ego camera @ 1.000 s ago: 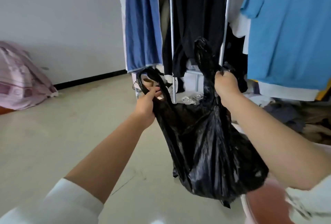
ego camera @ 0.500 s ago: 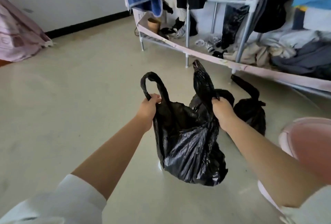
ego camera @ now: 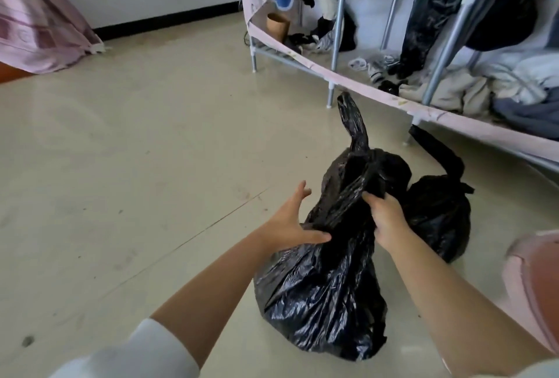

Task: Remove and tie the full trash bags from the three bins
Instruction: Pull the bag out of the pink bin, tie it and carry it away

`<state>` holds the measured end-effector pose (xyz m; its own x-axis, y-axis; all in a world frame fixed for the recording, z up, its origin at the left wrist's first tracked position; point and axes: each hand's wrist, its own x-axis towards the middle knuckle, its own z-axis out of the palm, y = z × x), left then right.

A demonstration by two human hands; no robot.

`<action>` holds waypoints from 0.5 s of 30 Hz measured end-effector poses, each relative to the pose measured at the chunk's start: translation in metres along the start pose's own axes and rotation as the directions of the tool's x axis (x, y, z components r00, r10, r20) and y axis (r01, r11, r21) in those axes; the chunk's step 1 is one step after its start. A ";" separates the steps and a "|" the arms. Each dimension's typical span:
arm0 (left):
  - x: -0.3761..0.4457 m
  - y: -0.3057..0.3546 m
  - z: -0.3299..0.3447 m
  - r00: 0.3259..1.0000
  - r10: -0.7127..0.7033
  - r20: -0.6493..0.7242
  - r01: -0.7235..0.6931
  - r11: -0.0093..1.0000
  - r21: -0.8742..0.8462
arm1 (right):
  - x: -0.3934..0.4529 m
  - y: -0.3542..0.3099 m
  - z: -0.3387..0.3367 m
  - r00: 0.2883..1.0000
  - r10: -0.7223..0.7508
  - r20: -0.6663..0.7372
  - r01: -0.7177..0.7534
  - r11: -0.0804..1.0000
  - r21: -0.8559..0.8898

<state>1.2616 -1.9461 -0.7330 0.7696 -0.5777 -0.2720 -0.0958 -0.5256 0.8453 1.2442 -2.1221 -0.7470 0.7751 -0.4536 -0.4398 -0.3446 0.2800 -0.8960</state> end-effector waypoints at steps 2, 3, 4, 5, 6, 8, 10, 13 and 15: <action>0.012 0.006 0.011 0.999 -0.043 -0.026 0.044 0.999 0.029 | 0.003 0.001 -0.010 0.999 0.032 -0.012 -0.031 0.993 0.110; 0.017 0.008 0.016 0.997 -0.048 -0.053 0.051 0.997 0.055 | 0.004 0.002 -0.014 0.999 0.042 -0.022 -0.039 0.990 0.134; 0.022 0.010 0.020 0.996 -0.048 -0.080 0.055 0.995 0.085 | 0.004 0.002 -0.018 0.999 0.043 -0.023 -0.039 0.989 0.145; 0.025 0.010 0.025 0.991 -0.039 -0.128 0.050 0.995 0.088 | 0.003 0.001 -0.022 0.999 0.035 -0.014 -0.032 0.988 0.149; 0.030 0.008 0.029 0.981 -0.035 -0.190 0.046 0.997 0.058 | 0.002 0.001 -0.025 1.000 0.021 -0.001 -0.021 0.988 0.153; 0.037 0.005 0.033 0.953 -0.148 -0.264 0.087 0.970 -0.228 | 0.001 0.000 -0.032 1.000 0.008 -0.002 -0.007 0.985 0.173; 0.042 0.003 0.032 0.917 -0.281 -0.283 0.094 0.842 -0.532 | 0.003 -0.002 -0.039 0.999 0.021 -0.034 -0.013 0.974 0.225; 0.039 0.001 0.030 0.902 -0.305 -0.305 0.017 0.732 -0.681 | 0.008 0.003 -0.044 0.997 0.059 -0.058 -0.043 0.969 0.244; 0.040 -0.002 0.029 0.885 -0.279 -0.372 -0.003 0.796 -0.606 | 0.010 0.005 -0.044 0.995 0.081 -0.058 -0.069 0.979 0.192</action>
<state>1.2740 -1.9864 -0.7586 0.9428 -0.1323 -0.3060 0.3037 -0.0381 0.9520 1.2267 -2.1623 -0.7588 0.7122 -0.4780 -0.5140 -0.2887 0.4680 -0.8352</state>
